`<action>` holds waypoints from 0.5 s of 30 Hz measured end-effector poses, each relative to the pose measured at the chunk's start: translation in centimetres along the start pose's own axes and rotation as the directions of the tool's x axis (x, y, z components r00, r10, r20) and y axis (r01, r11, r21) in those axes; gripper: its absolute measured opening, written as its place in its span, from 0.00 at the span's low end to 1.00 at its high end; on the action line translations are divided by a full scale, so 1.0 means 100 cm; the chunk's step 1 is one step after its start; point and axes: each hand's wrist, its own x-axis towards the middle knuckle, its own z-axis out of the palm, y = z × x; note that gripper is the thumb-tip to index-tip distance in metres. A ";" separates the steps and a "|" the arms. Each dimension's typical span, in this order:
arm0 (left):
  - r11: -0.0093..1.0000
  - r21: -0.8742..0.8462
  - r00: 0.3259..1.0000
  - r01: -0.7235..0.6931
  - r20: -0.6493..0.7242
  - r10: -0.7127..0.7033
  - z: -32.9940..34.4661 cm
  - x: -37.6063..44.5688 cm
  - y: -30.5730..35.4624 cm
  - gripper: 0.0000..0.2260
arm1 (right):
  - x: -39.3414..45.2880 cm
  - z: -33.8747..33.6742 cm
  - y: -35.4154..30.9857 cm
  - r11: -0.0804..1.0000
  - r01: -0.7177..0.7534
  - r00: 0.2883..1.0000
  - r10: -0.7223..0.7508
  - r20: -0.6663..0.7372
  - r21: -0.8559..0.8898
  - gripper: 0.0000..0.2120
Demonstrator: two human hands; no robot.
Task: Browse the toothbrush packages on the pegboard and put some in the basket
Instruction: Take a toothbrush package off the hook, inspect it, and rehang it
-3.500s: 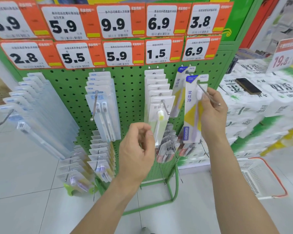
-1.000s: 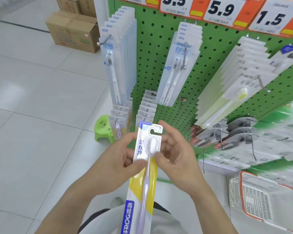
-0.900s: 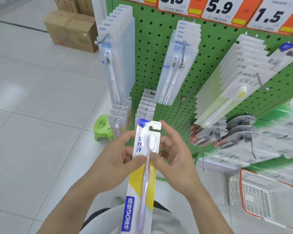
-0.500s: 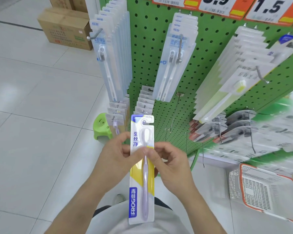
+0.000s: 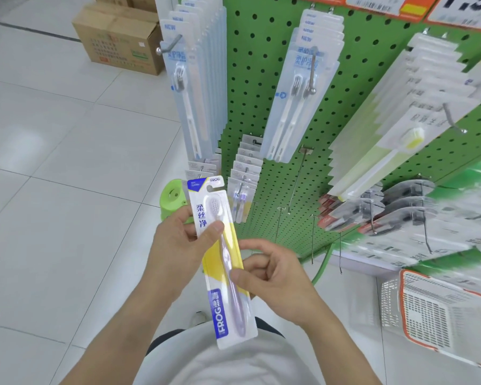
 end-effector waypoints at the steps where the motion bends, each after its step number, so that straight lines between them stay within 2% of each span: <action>1: 1.000 0.002 1.000 0.002 0.031 -0.002 -0.002 0.000 0.001 0.10 | 0.001 0.002 0.001 1.000 0.012 1.000 -0.012 -0.020 0.010 0.18; 5: 0.999 -0.043 0.986 0.029 0.163 -0.022 -0.005 -0.001 0.003 0.13 | 0.005 0.005 0.004 0.995 0.048 0.997 -0.043 -0.061 0.088 0.15; 8: 0.996 -0.077 0.994 0.036 0.108 -0.027 -0.003 -0.001 0.001 0.11 | 0.004 0.001 0.007 0.997 0.022 0.999 -0.020 -0.030 0.076 0.15; 12: 0.990 -0.133 0.999 0.039 0.036 -0.035 0.004 -0.001 -0.003 0.09 | 0.002 -0.004 0.007 1.000 -0.027 0.996 0.027 0.080 0.003 0.14; 15: 0.991 -0.122 0.995 0.062 0.085 -0.052 0.005 0.001 -0.006 0.11 | 0.001 -0.003 0.007 1.000 0.001 0.999 0.000 0.042 -0.022 0.10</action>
